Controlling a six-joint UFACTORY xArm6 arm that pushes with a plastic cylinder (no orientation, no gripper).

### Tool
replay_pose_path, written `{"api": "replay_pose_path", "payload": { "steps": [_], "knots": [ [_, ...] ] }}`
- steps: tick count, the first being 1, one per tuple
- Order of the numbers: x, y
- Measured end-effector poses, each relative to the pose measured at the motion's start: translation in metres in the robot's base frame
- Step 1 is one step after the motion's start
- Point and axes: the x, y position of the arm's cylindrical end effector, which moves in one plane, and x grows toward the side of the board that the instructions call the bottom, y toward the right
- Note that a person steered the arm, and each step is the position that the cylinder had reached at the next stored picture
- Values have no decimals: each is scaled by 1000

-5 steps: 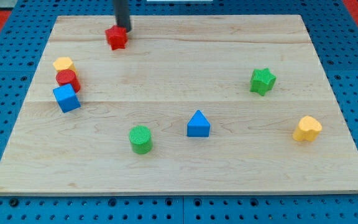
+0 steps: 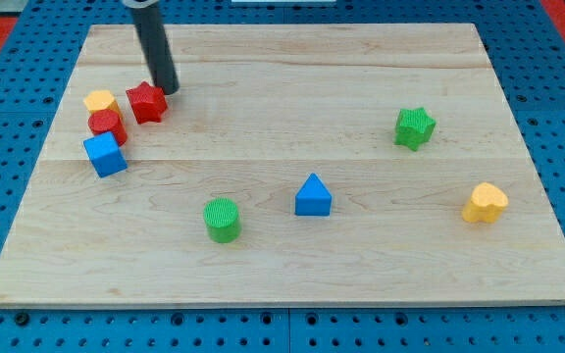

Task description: Point at blue triangle

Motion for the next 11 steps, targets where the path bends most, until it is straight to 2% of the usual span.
{"api": "replay_pose_path", "payload": {
  "steps": [2, 3, 4, 5, 6, 8, 9, 11],
  "knots": [
    [-1, 130],
    [22, 186],
    [65, 195],
    [86, 211],
    [124, 223],
    [155, 191],
    [180, 201],
    [178, 125]
  ]
}}
